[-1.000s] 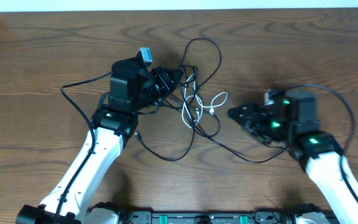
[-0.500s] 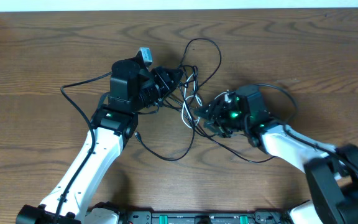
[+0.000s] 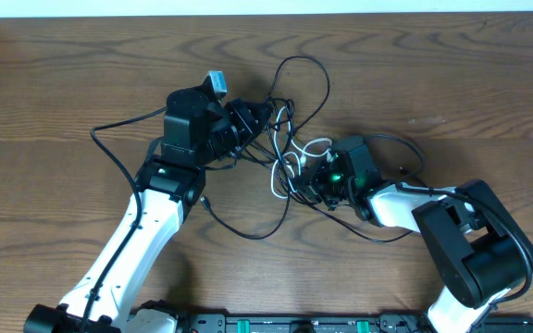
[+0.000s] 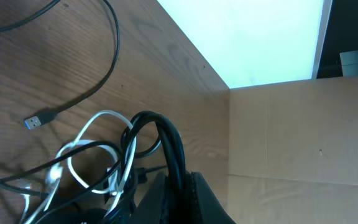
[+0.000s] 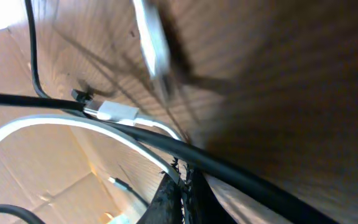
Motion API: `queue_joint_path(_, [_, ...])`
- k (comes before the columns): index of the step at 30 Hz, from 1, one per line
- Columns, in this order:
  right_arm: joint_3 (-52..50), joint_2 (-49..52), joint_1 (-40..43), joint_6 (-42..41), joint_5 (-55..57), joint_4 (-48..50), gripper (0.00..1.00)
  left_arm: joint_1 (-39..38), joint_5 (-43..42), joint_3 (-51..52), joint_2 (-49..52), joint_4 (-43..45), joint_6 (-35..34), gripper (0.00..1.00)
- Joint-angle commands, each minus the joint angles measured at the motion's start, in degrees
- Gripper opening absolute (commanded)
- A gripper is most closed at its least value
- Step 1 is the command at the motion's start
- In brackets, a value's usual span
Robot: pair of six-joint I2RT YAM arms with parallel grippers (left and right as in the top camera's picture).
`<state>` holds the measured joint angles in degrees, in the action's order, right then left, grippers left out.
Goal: Untangle cables
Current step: 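Move the right gripper back in and grasp cables near the center, then pull the white cable far right with the right gripper, then release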
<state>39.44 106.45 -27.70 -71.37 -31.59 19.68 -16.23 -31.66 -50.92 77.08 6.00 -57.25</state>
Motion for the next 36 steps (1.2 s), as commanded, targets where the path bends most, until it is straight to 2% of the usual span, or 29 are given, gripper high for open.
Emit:
queue_joint_path(1, [0.2,-0.9,0.5,7.1,1.6,-2.4,0.01,0.0,-0.9,0.1,0.0,0.3,-0.5,0.08])
queue_joint_path(5, [0.2,-5.5,1.8,12.0,3.5,-9.8,0.01,0.0,-0.8,0.1,0.0,0.3,0.1,0.08])
queue_joint_path(9, [0.2,-14.8,3.5,17.4,7.8,-21.0,0.01,0.0,-0.7,0.1,0.0,0.3,5.3,0.08])
queue_joint_path(12, [0.2,-26.1,5.3,23.0,16.5,-33.8,0.01,0.0,-0.5,0.1,0.0,0.3,8.6,0.08])
queue_joint_path(17, [0.3,-41.3,9.3,28.8,31.7,-48.3,0.02,0.0,4.4,0.1,0.0,-2.2,8.8,0.08])
queue_joint_path(20, [1.0,-49.4,13.4,33.2,36.5,-52.7,0.02,0.0,8.2,0.1,0.0,-5.6,9.0,0.08])
queue_joint_path(26, [5.9,-58.6,24.2,39.7,40.6,-57.1,0.01,0.0,14.6,0.1,0.0,-12.2,16.6,0.08])
queue_joint_path(34, [18.6,-57.3,39.5,46.5,40.6,-59.0,0.01,0.0,30.7,0.1,0.0,-20.4,19.1,0.08])
queue_joint_path(36, [20.6,-56.3,41.9,46.6,40.6,-58.8,0.01,0.0,31.5,0.1,0.0,-20.9,19.1,0.08])
